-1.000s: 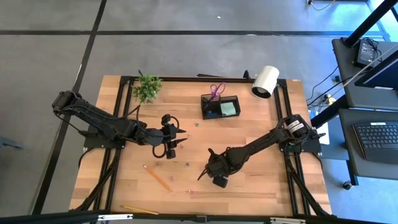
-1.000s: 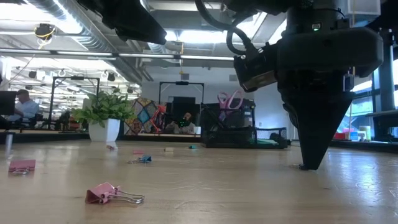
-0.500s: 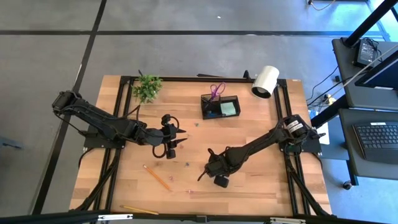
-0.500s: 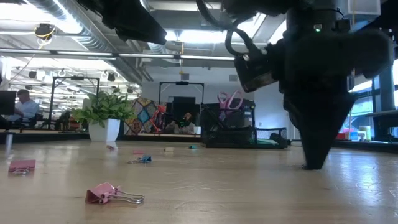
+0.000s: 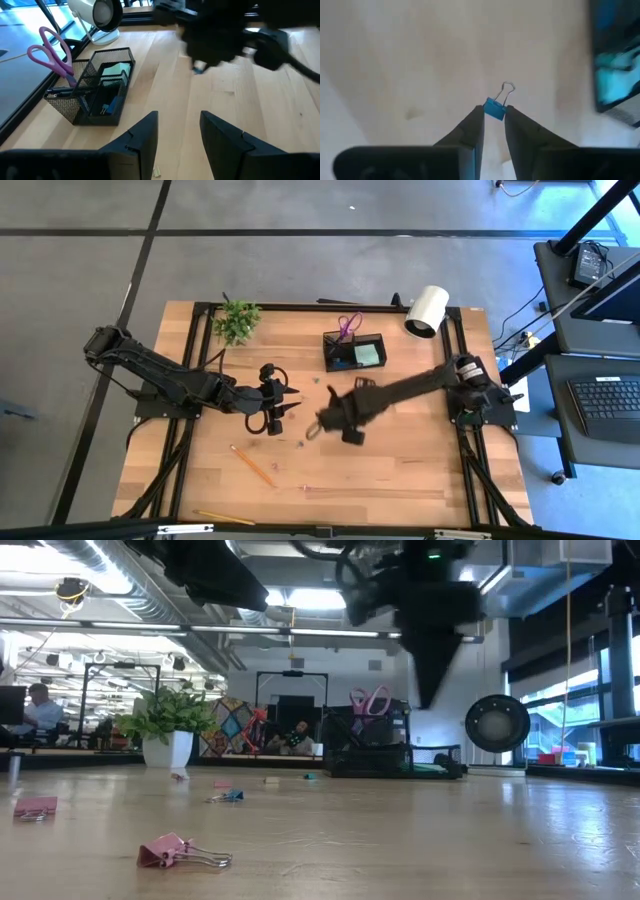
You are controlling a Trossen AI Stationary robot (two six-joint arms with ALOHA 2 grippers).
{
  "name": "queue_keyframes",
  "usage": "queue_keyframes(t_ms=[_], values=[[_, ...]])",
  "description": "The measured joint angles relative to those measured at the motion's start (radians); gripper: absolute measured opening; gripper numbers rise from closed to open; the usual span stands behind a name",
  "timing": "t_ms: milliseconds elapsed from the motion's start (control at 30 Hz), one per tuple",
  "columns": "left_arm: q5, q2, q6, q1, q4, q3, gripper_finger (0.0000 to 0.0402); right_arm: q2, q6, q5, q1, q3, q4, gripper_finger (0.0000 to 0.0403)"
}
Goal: Pick and place office supplies into organizer
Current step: Put the blue binder clip into the black desk organizer
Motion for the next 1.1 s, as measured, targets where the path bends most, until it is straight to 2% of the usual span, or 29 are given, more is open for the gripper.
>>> queue_keyframes(t_ms=[233,433,567,833,1100], values=[[0.001,0.000,0.000,0.000,0.001,0.000,0.0141,-0.001,-0.152,0.003,-0.176,0.080,0.001,0.0074],[0.002,0.000,0.001,0.000,0.000,0.000,0.0141,-0.001,-0.240,-0.004,-0.320,0.092,0.029,0.0074],[0.002,0.000,0.002,0.000,-0.001,0.000,0.0141,-0.002,-0.262,-0.094,-0.395,0.081,0.058,0.0070],[0.003,0.000,0.005,0.000,-0.001,0.000,0.0141,-0.003,-0.266,-0.115,-0.470,0.080,0.145,0.0073],[0.004,0.000,0.045,0.000,-0.002,0.000,0.0141,0.001,-0.264,-0.115,-0.476,0.080,0.219,0.0073]])
